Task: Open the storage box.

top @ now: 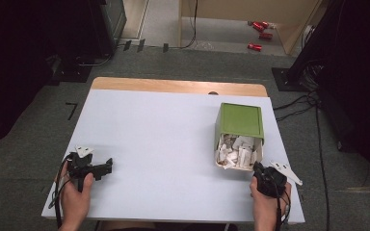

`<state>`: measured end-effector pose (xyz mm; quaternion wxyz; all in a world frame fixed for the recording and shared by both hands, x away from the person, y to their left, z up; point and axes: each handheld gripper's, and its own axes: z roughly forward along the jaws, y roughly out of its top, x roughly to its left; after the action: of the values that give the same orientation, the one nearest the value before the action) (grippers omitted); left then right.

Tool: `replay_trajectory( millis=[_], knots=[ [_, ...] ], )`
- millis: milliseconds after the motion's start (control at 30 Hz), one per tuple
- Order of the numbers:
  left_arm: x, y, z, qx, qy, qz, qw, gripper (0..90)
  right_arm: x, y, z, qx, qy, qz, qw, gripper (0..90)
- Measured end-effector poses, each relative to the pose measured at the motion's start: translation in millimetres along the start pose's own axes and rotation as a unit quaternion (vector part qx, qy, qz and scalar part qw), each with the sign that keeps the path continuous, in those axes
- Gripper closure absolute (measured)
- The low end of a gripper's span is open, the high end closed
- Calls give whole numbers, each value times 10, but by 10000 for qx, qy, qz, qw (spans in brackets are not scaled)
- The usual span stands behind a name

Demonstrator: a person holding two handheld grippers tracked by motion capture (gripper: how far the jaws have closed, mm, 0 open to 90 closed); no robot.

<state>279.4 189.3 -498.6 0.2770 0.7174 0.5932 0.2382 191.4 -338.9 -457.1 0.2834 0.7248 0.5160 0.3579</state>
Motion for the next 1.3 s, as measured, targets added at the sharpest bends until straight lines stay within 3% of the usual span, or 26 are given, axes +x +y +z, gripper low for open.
replay_trajectory(
  millis=[667, 833, 1067, 1300],
  knots=[
    [0, 1, 0, 4, 1, 1, 10000, 0, -50, -4, -139, 96, 91, -320, 9994, 881],
    [0, 0, 0, 2, 1, 2, 10000, 0, -46, 42, -129, -199, 185, -252, 9993, 794],
    [0, 1, 0, 4, 0, 0, 10000, 0, 10, 97, -68, -224, -49, -413, 9989, 887],
    [0, 1, 0, 4, 0, 1, 10000, 0, 2, 89, -125, -121, -1, -521, 9986, 894]
  ],
)
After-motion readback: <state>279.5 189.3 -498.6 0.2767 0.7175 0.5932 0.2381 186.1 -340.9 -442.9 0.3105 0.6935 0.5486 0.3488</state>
